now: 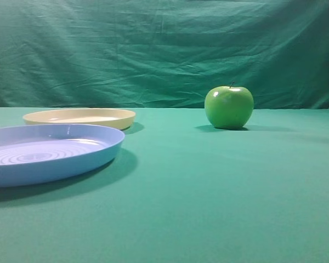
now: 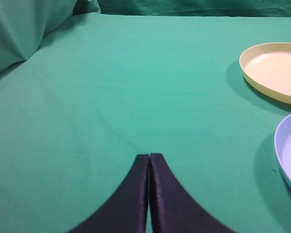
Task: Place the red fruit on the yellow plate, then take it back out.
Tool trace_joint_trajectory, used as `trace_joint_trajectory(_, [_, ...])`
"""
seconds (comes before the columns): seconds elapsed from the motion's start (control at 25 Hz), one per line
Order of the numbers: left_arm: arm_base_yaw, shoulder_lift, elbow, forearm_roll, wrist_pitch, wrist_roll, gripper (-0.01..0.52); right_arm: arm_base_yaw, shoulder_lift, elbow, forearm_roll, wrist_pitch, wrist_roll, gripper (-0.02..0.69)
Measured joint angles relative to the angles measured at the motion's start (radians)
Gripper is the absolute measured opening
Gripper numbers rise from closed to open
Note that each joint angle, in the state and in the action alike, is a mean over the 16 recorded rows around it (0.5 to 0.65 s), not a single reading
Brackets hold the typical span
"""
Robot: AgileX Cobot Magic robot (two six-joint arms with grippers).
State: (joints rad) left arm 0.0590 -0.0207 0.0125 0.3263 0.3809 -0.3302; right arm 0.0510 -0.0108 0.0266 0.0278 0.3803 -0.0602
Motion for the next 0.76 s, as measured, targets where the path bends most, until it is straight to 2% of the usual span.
trace_joint_trajectory(0.76, [0.000,0.000,0.000,0.000,0.000,0.000,0.000,0.000,0.000,0.000,0.000,0.008,-0.014,0.000])
